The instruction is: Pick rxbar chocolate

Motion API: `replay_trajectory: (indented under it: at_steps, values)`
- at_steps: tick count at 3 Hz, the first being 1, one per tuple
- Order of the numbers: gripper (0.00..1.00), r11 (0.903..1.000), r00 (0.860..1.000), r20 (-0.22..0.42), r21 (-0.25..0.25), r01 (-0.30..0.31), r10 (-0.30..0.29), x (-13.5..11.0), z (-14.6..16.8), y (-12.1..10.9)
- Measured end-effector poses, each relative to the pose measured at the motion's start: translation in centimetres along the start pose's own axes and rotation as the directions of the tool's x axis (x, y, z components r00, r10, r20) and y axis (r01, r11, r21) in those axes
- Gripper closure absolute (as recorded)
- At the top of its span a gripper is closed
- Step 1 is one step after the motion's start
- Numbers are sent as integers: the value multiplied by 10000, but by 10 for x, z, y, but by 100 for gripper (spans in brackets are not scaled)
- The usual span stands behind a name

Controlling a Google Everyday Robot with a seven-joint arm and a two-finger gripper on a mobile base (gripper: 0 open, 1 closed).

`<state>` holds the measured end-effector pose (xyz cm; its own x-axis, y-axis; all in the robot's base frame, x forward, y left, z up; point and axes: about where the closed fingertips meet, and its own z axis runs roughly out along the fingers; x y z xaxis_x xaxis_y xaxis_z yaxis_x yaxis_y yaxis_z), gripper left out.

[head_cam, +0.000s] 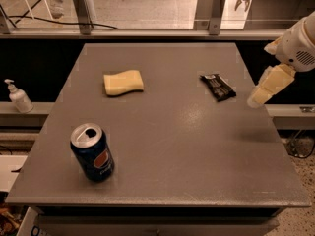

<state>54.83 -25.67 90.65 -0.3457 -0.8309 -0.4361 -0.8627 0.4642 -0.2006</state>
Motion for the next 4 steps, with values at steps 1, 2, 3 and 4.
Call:
replay_trajectory:
  at_steps: [1, 2, 3, 4]
  values:
    - [0, 9976, 9973, 299, -141, -673, 677, 15, 26, -22]
    - [0, 9894, 9854, 1016, -633, -1307, 1366, 23, 52, -32]
    - [0, 9805, 9719, 1598, -1219, -1544, 1730, 19, 77, -30]
    - [0, 9749, 9625, 2112, -1783, -1336, 1705, 5, 96, -22]
